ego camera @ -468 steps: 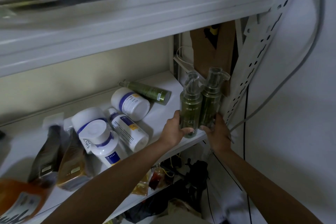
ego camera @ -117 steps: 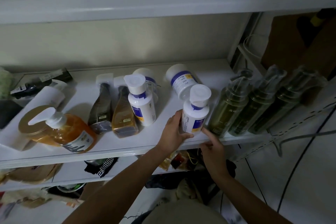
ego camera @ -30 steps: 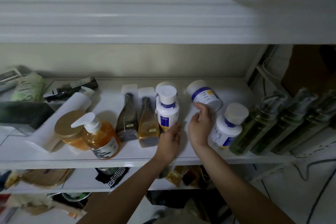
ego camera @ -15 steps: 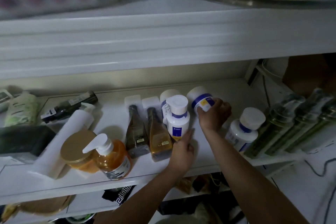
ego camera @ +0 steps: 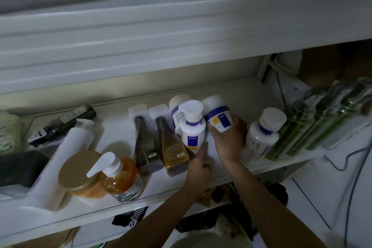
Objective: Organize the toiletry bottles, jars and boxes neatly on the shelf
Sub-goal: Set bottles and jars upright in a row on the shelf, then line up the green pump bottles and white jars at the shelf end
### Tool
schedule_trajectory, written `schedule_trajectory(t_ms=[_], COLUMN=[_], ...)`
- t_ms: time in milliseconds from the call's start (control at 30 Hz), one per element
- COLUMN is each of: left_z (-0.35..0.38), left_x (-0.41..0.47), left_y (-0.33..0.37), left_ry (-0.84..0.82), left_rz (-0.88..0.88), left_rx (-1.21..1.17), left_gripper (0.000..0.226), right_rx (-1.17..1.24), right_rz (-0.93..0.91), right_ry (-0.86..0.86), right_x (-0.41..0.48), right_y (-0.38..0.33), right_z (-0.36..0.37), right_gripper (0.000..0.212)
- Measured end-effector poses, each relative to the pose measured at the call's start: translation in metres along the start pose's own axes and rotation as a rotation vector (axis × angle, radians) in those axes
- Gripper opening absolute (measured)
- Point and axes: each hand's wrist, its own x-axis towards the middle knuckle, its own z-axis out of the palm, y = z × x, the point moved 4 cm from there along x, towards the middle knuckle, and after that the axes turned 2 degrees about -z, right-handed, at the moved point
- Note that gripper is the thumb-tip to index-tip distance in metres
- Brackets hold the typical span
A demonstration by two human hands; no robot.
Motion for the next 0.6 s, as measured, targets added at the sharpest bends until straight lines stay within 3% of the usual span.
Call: schedule_trajectory(t_ms=[300, 467, 600], left_z=[0.003, 0.001, -0.002], left_x=[-0.003, -0.008, -0.007], left_y=[-0.012, -0.002, -0.001], left_ry=[0.011, 0.032, 0.048], left_rz=[-0.022, -0.078, -0.003], left_rx=[-0.146, -0.277, -0.111], left_gripper=[0.064, 0.043, 0.040], right_rx=[-0.013, -0.098, -0.116], right_rz=[-0.057, -0.069, -0.100], right_ry=[0.041, 0.019, -0.014], right_x=[-0.035, -0.046, -0.051], right_y=[0.003, 0.006, 0.009], right_z=[-0.002, -0.003, -0.005], right_gripper=[0.078, 0.077, 0.072])
